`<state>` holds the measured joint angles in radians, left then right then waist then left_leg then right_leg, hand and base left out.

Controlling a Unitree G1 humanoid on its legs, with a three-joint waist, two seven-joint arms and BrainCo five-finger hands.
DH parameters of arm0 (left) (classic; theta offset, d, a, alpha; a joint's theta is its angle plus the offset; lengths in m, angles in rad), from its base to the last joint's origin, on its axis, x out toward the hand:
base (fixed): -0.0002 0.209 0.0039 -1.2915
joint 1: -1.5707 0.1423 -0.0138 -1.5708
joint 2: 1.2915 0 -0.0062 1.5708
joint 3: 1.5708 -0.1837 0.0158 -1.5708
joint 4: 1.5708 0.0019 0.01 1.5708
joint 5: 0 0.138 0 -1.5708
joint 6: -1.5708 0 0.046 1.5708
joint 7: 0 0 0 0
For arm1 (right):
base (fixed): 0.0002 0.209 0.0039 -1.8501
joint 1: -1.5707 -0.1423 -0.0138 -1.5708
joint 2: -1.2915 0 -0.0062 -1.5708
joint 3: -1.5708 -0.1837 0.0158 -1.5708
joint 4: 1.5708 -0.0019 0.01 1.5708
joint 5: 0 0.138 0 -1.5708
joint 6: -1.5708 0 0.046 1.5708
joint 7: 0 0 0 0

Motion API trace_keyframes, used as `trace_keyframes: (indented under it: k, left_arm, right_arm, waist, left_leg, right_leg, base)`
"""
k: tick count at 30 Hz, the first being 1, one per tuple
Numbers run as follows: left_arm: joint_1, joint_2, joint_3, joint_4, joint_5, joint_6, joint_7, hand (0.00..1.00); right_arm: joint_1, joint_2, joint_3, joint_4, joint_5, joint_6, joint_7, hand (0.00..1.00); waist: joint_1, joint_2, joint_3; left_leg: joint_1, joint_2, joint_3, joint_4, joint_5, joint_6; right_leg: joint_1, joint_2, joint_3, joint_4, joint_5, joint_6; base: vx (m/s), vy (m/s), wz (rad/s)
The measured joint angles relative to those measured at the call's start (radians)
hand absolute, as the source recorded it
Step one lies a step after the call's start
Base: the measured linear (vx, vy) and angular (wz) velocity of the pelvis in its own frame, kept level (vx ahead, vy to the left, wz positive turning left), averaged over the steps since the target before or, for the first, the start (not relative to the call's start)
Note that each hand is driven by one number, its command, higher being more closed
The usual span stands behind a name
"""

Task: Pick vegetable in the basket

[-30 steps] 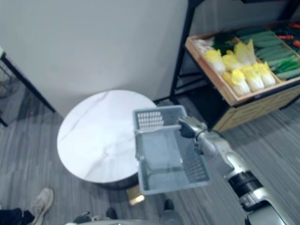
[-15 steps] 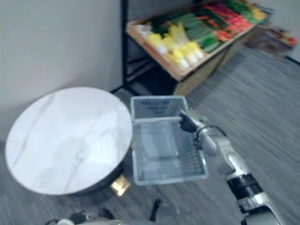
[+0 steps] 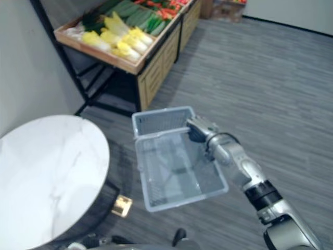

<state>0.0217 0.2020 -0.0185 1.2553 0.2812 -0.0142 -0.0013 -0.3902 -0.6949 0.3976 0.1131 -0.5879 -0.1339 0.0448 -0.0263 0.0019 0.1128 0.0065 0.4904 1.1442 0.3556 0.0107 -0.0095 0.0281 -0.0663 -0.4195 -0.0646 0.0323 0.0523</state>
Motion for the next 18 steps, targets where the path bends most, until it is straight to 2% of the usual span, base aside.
trace_keyframes:
  k: [1, 2, 3, 4, 5, 7, 9, 10, 12, 18]
  left_arm:
    - [0.005, -0.004, 0.016, -0.005, -0.001, -0.003, 0.003, 0.00]
    - [0.008, -0.009, 0.025, -0.006, -0.002, -0.010, 0.008, 0.00]
    - [0.010, -0.012, 0.026, -0.006, -0.004, -0.012, 0.012, 0.00]
    - [0.011, -0.021, 0.027, -0.005, -0.006, -0.020, 0.020, 0.00]
    - [0.017, -0.035, 0.029, -0.005, -0.007, -0.022, 0.023, 0.00]
    - [0.023, -0.044, 0.040, -0.005, -0.014, -0.027, 0.026, 0.00]
    - [0.024, -0.042, 0.044, -0.005, -0.031, -0.028, 0.024, 0.00]
    - [0.017, -0.037, 0.045, -0.007, -0.034, -0.029, 0.024, 0.00]
    - [0.013, -0.026, 0.045, -0.008, -0.036, -0.029, 0.024, 0.00]
    - [0.009, -0.032, 0.010, -0.034, -0.022, -0.029, 0.022, 0.00]
  right_arm:
    - [0.014, 0.000, 0.000, -0.008, 0.002, -0.001, 0.000, 1.00]
    - [0.029, 0.002, 0.000, -0.019, 0.002, -0.003, 0.000, 1.00]
    - [0.031, 0.004, 0.001, -0.021, 0.003, -0.005, 0.000, 1.00]
    - [0.028, 0.007, 0.001, -0.022, 0.010, -0.007, 0.000, 1.00]
    - [0.028, 0.006, 0.000, -0.021, 0.022, -0.007, -0.001, 1.00]
    - [0.028, 0.007, 0.001, -0.020, 0.049, -0.007, -0.002, 1.00]
    - [0.030, 0.003, -0.001, -0.020, 0.058, -0.007, -0.002, 1.00]
    - [0.030, 0.004, -0.011, -0.017, 0.057, -0.007, -0.003, 1.00]
    - [0.034, 0.005, -0.011, -0.006, 0.058, -0.008, -0.003, 1.00]
    - [0.095, 0.008, -0.037, 0.016, 0.097, -0.021, -0.003, 1.00]
  waist:
    - [0.001, 0.002, 0.002]
    - [0.002, 0.001, 0.006]
    - [0.004, -0.004, 0.011]
    - [0.007, 0.006, 0.014]
    - [0.010, 0.018, 0.014]
    - [0.011, 0.034, 0.023]
    - [0.006, 0.041, 0.019]
    - [0.004, 0.026, 0.027]
    - [0.004, 0.005, 0.033]
    - [0.003, 0.020, 0.036]
  left_leg:
    - [-0.007, 0.004, -0.099, 0.028, 0.028, -0.002]
    - [-0.030, -0.002, -0.244, 0.060, 0.042, -0.013]
    - [-0.050, -0.021, -0.335, 0.068, 0.022, -0.034]
    - [-0.063, -0.096, -0.508, 0.047, -0.049, -0.070]
    - [-0.065, -0.175, -0.651, 0.002, -0.099, -0.075]
    - [-0.051, -0.257, -0.789, -0.089, -0.140, -0.085]
    - [-0.012, -0.290, -0.892, -0.168, -0.160, -0.113]
    - [-0.010, -0.299, -0.901, -0.180, -0.175, -0.120]
    - [-0.022, -0.326, -0.868, -0.177, -0.186, -0.106]
    - [-0.020, -0.357, -0.849, -0.178, -0.220, -0.090]
  right_leg:
    - [0.002, 0.000, 0.036, 0.000, 0.001, -0.006]
    - [0.004, -0.003, 0.078, 0.000, 0.003, -0.009]
    - [0.000, -0.006, 0.106, 0.000, 0.002, -0.011]
    - [-0.016, -0.014, 0.161, 0.001, 0.009, -0.016]
    - [-0.039, -0.012, 0.224, 0.002, 0.015, -0.020]
    - [-0.066, 0.005, 0.302, 0.009, 0.028, -0.017]
    - [-0.103, 0.016, 0.359, 0.014, 0.042, 0.004]
    - [-0.116, 0.014, 0.384, -0.010, 0.066, 0.021]
    - [-0.134, -0.005, 0.425, -0.040, 0.114, 0.032]
    - [-0.157, -0.020, 0.461, -0.040, 0.131, 0.058]
  base:
    - [-0.08, -0.081, -0.68]
    - [-0.07, -0.057, -0.77]
    - [-0.06, 0.008, -1.06]
    - [-0.05, 0.080, -1.38]
    - [-0.05, 0.094, -1.49]
    - [-0.05, 0.103, -1.29]
    - [-0.01, 0.106, -1.03]
    - [0.02, 0.097, -0.75]
    - [-0.04, 0.123, -0.45]
    - [-0.02, 0.069, -0.21]
